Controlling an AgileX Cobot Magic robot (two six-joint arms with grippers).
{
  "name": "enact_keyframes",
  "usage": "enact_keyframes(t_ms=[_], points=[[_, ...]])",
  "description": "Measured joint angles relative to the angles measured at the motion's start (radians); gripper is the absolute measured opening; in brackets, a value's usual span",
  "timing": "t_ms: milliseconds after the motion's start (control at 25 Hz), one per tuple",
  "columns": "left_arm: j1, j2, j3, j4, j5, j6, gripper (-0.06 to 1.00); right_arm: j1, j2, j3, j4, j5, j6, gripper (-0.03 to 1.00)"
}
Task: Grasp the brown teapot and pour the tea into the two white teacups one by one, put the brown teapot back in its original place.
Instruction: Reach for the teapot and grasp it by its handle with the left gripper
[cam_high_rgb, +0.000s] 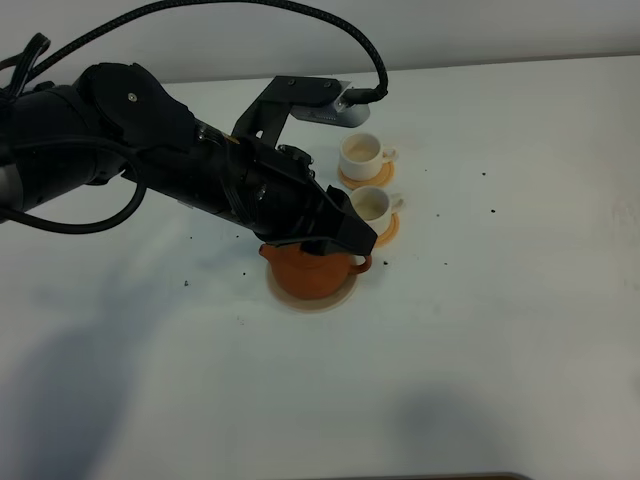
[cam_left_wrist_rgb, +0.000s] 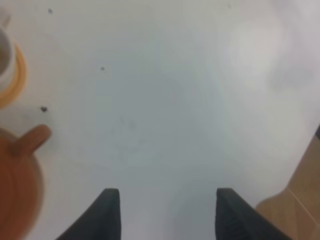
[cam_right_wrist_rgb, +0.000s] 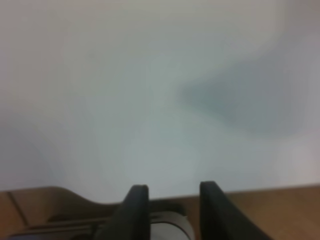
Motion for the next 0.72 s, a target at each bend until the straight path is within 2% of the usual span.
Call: enact_keyframes(t_ms=[160, 320, 560, 720], points=[[-0.006, 0.021, -0.043, 0.008, -0.006, 0.000, 0.43, 0.000, -0.118, 0.000, -0.040, 0.057, 0.016, 0.24], [-0.054, 0.073, -0.121, 0.037, -0.004, -0.023, 0.43, 0.000, -0.234, 0.011, -0.066, 0.077, 0.009, 0.24], [-0.147, 0.131, -0.181, 0.191, 0.003, -0.132, 0.43, 0.000, -0.387, 0.082, -0.038, 0.053, -0.039, 0.24], [-0.167, 0.137, -0.188, 0.243, 0.002, -0.178, 0.43, 0.000, -0.449, 0.099, -0.031, 0.020, -0.060, 0.24]])
